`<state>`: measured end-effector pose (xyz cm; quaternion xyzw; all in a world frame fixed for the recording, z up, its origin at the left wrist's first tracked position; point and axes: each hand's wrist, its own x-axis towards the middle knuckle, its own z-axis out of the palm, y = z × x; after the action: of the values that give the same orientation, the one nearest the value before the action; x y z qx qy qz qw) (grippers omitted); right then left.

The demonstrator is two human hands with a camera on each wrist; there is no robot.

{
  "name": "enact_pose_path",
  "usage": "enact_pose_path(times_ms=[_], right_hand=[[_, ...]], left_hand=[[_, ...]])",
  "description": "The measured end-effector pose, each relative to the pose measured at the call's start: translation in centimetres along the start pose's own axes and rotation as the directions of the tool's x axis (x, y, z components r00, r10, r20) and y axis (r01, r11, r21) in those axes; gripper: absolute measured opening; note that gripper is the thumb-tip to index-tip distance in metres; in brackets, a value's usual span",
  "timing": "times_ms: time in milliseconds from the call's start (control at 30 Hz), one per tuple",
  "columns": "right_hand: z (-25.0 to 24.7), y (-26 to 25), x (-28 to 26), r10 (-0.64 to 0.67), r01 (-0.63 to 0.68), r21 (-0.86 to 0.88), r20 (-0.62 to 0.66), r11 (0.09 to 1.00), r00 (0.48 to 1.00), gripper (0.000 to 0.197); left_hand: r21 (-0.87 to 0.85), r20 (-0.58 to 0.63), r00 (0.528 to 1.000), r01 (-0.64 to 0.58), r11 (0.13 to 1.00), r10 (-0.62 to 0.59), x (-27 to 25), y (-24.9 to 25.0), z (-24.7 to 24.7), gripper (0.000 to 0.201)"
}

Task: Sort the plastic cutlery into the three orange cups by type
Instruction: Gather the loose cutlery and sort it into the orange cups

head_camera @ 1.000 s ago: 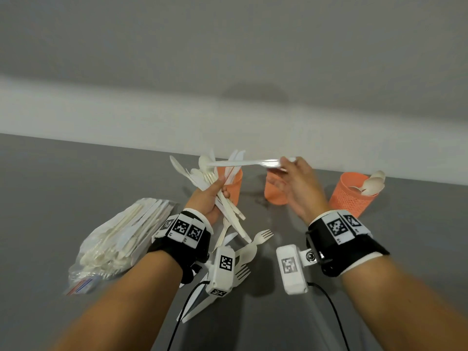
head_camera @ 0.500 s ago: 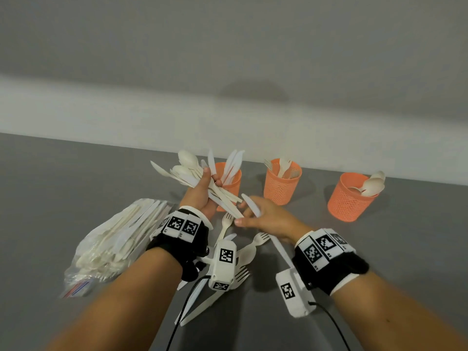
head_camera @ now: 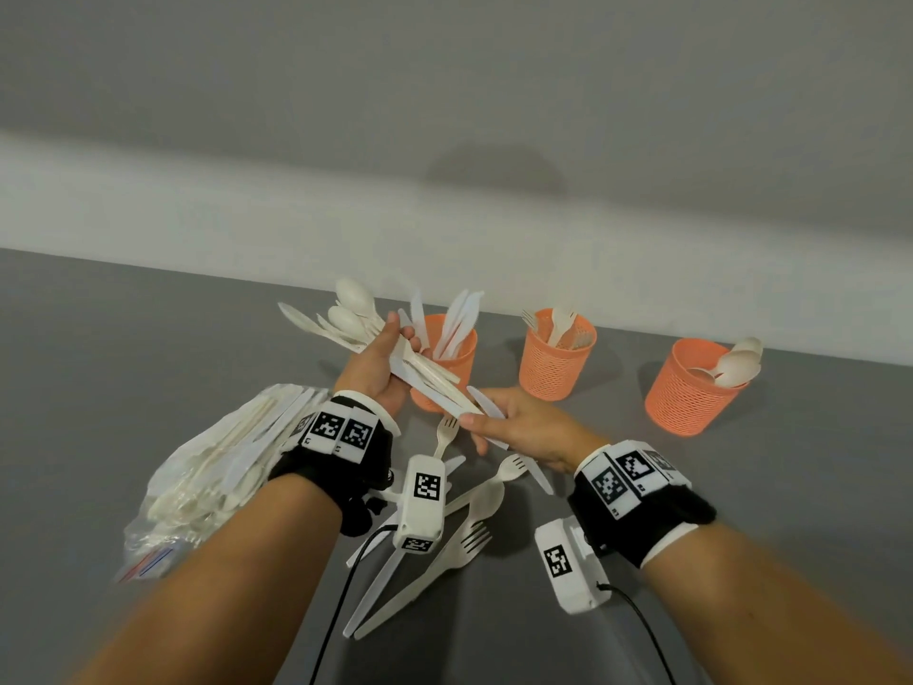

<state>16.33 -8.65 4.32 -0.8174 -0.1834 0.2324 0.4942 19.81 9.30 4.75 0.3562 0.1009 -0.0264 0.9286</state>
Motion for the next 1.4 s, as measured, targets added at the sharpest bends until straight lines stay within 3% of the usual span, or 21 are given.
enact_pose_path(times_ms=[167, 267, 333, 400, 500, 600, 700, 800, 900, 1000, 1100, 1167, 1200, 1233, 1266, 1333, 1400], right_hand=[[-2.1, 1.4, -0.7, 0.117, -0.101, -0.124, 0.127, 0.987, 0.985, 0.02], [-3.9, 1.7, -0.9, 0.179, -0.172, -0.084, 0.08, 0.982, 0.981, 0.02], [-5.0, 0.6, -0.3, 0.132, -0.131, 0.02, -0.033, 0.991, 0.991, 0.019], [-5.9, -1.6, 1.0, 0.007, 0.022, 0.158, -0.182, 0.987, 0.983, 0.022], [-6.1, -5.0, 3.8, -0.153, 0.306, 0.338, -0.412, 0.89, 0.898, 0.021], [-5.0, -6.9, 7.0, -0.195, 0.422, 0.295, -0.573, 0.857, 0.796, 0.017], [-3.7, -6.8, 9.4, -0.177, 0.412, 0.266, -0.613, 0.872, 0.77, 0.012], [-2.7, -5.1, 11.0, -0.134, 0.291, 0.198, -0.563, 0.936, 0.815, 0.015], [-2.4, -3.8, 11.9, -0.091, 0.177, 0.11, -0.539, 0.978, 0.838, 0.022], [-2.7, -3.7, 11.9, -0.103, 0.167, 0.066, -0.555, 0.984, 0.825, 0.037], [-3.2, -4.6, 10.7, -0.278, 0.249, -0.139, -0.652, 0.959, 0.706, 0.042], [-3.2, -5.5, 9.1, -0.411, 0.308, -0.275, -0.673, 0.911, 0.615, 0.03], [-3.0, -5.9, 8.2, -0.443, 0.329, -0.298, -0.648, 0.896, 0.62, 0.021], [-2.8, -6.1, 7.2, -0.436, 0.331, -0.284, -0.592, 0.9, 0.678, 0.012], [-2.4, -6.0, 6.2, -0.398, 0.304, -0.262, -0.502, 0.916, 0.768, 0.006], [-1.2, -5.4, 4.5, -0.272, 0.197, -0.252, -0.311, 0.948, 0.911, 0.012], [0.0, -4.3, 3.5, -0.195, 0.135, -0.255, -0.229, 0.958, 0.954, 0.021]], left_hand=[[-0.115, -0.25, 0.963, -0.135, 0.984, 0.103, 1.8, 2.4, -1.9, 0.028], [-0.104, -0.274, 0.951, -0.18, 0.978, 0.145, 2.4, 3.6, -3.0, 0.025], [-0.061, -0.204, 0.97, -0.146, 0.987, 0.131, 2.0, 3.6, -3.2, 0.025], [0.008, -0.088, 0.993, -0.083, 0.996, 0.084, 1.3, 3.0, -3.0, 0.025], [0.129, 0.066, 0.998, -0.016, 0.991, 0.008, 0.6, 1.7, -2.7, 0.023], [0.205, 0.148, 0.988, 0.007, 0.979, -0.038, 0.0, 0.9, -2.4, 0.021], [0.241, 0.219, 0.974, 0.007, 0.971, -0.061, -0.1, 0.3, -2.5, 0.016], [0.259, 0.248, 0.967, -0.005, 0.966, -0.061, -0.3, 0.0, -2.8, 0.012], [0.358, 0.257, 0.961, 0.001, 0.934, -0.099, -0.3, -0.2, -3.1, 0.026], [0.41, 0.267, 0.953, 0.022, 0.912, -0.144, -0.3, -0.2, -2.9, 0.038], [0.42, 0.24, 0.959, 0.034, 0.907, -0.147, -0.3, -0.4, -2.5, 0.033], [0.412, 0.206, 0.969, 0.043, 0.91, -0.139, -0.3, -0.5, -2.1, 0.031], [0.397, 0.199, 0.971, 0.046, 0.916, -0.135, -0.3, -0.5, -1.9, 0.031], [0.378, 0.186, 0.974, 0.05, 0.924, -0.128, -0.1, -0.5, -1.8, 0.032], [0.363, 0.172, 0.977, 0.056, 0.93, -0.126, 0.0, -0.5, -1.6, 0.033], [0.351, 0.159, 0.978, 0.074, 0.933, -0.138, 0.0, -0.4, -1.1, 0.038], [0.351, 0.179, 0.971, 0.089, 0.932, -0.16, -0.1, -0.4, -0.6, 0.047]])
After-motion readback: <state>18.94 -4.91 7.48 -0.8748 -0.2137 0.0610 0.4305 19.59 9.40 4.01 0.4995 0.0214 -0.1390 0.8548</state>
